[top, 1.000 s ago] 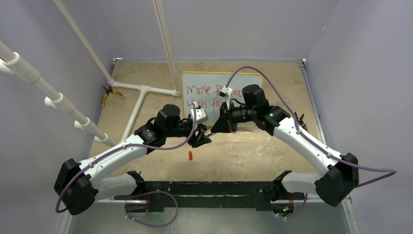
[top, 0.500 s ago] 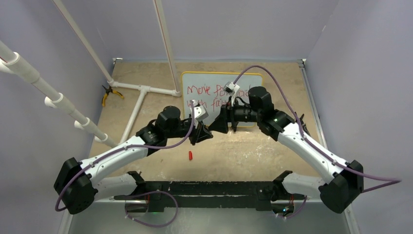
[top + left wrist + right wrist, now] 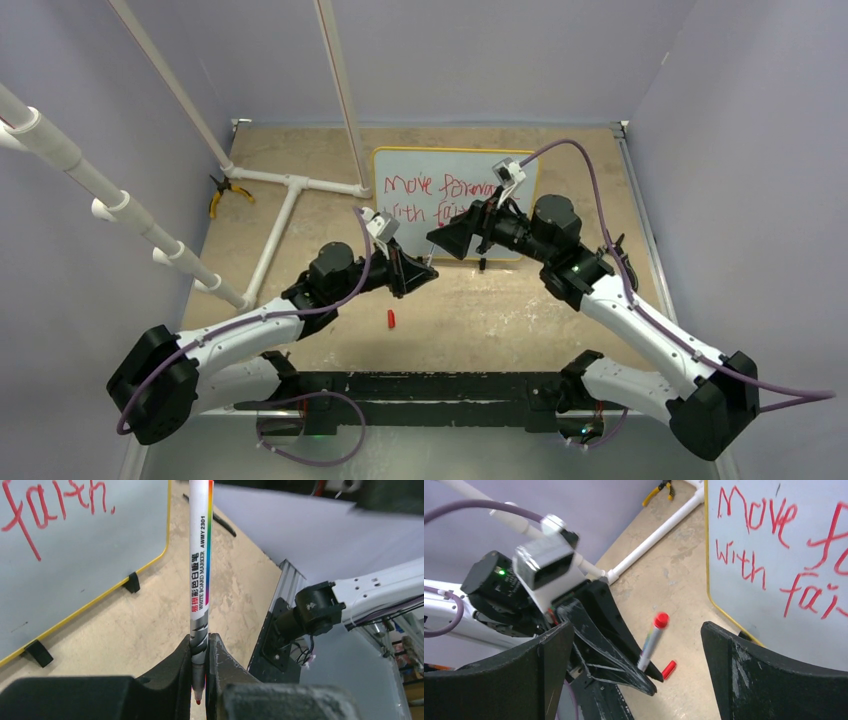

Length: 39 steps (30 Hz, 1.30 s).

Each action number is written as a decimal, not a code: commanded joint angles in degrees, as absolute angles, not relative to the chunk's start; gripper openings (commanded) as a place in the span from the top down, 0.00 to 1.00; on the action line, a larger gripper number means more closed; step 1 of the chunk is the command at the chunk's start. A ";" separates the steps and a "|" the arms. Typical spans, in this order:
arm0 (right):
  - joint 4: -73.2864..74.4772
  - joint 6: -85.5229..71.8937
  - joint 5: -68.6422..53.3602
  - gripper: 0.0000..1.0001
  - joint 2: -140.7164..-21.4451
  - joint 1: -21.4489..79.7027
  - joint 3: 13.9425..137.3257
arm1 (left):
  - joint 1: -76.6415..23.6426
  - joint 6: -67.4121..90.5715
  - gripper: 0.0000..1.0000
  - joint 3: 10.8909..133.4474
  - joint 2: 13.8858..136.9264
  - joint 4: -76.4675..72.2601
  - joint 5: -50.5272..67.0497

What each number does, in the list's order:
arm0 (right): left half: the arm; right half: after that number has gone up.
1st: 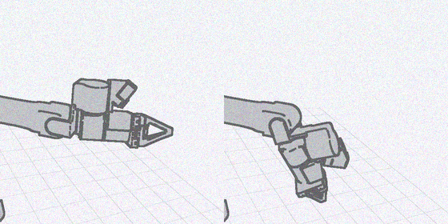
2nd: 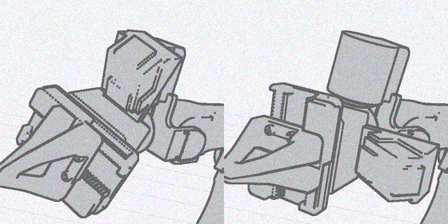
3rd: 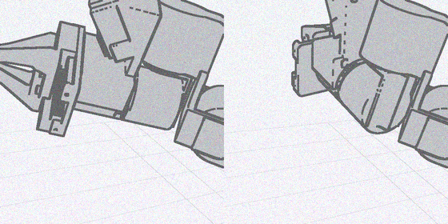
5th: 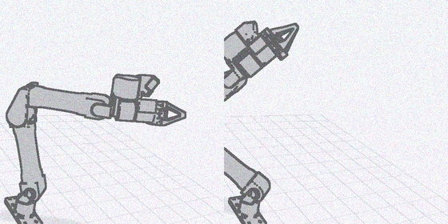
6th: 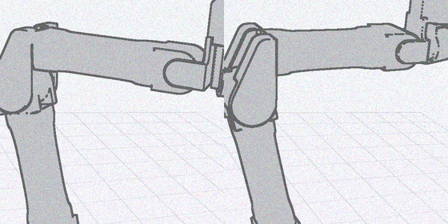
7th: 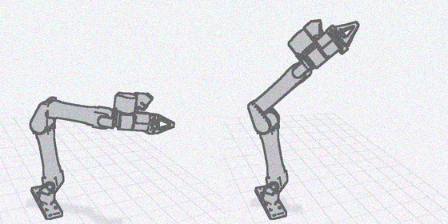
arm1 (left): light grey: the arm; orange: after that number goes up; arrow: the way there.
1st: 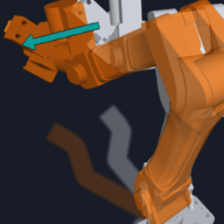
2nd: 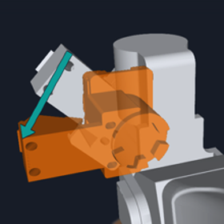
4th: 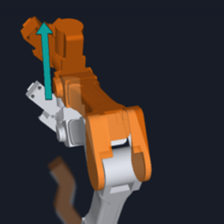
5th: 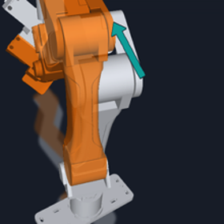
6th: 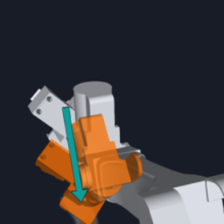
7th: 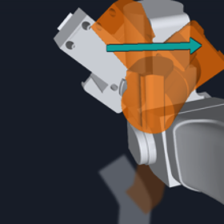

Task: Write a sentence on the whiteboard
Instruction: Adjust the whiteboard marker.

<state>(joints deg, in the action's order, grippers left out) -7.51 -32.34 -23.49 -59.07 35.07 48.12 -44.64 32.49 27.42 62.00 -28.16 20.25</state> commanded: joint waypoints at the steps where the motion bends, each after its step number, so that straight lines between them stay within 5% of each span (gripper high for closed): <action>1: -14.60 -37.88 -21.76 0.02 -58.20 35.04 44.66 | -44.48 37.42 1.00 26.25 60.03 -40.14 18.70; 3: -17.10 -39.08 -21.98 0.04 -58.38 35.07 43.18 | -44.52 37.24 1.00 26.26 59.73 -39.92 18.49; 9: -21.39 -40.02 -32.03 0.44 -63.15 35.06 42.79 | -44.47 36.36 1.00 27.06 60.02 -38.56 19.06; 16: -22.73 -39.46 -35.00 0.62 -64.94 35.31 42.47 | -44.47 36.06 1.00 27.70 60.25 -37.84 18.94; 23: -22.44 -38.02 -32.57 1.00 -64.46 35.42 41.69 | -44.49 36.02 1.00 28.46 60.80 -35.41 18.28; 32: -18.64 -33.80 -22.54 1.00 -60.33 35.40 41.38 | -44.47 36.08 0.69 29.11 57.31 -13.06 5.40; 39: -15.92 -30.31 -16.07 1.00 -55.26 35.39 40.59 | -44.56 46.58 0.63 28.22 56.56 8.20 -8.60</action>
<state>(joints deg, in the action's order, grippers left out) -15.55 -33.45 -21.02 -59.20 35.51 40.75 -44.75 39.35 28.27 56.77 -8.43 1.96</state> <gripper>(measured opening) 0.045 0.360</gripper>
